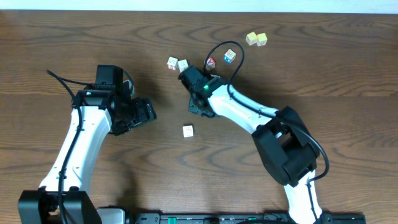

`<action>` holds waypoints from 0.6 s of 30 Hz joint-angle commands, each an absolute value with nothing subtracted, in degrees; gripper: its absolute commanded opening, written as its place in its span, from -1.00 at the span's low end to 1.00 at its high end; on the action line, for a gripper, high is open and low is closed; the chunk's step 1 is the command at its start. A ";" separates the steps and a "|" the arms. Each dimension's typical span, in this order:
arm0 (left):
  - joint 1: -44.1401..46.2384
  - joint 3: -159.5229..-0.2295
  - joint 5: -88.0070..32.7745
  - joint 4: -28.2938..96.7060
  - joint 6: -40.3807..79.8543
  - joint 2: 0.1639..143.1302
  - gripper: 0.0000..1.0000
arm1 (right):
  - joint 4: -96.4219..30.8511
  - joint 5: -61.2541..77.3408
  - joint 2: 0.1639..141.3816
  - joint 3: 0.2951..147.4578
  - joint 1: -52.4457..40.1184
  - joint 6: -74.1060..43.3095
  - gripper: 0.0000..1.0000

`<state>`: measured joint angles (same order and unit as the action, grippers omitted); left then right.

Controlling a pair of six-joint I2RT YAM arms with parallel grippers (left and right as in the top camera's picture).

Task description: Lift 4 blocks

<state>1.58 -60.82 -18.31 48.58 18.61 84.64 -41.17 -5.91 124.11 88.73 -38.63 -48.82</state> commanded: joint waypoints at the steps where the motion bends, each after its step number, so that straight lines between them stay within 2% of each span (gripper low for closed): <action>1: 1.37 -60.10 -18.39 48.60 18.68 85.03 0.68 | -42.96 -0.67 123.90 88.49 -35.94 -40.75 -0.37; 7: 1.37 -60.10 -18.39 48.56 18.68 85.03 0.69 | -47.51 1.98 123.90 88.49 -33.67 -37.54 -0.39; 18: 1.37 -60.10 -18.39 48.64 18.68 85.03 0.69 | -47.62 -0.64 123.90 88.47 -33.41 -35.66 -0.36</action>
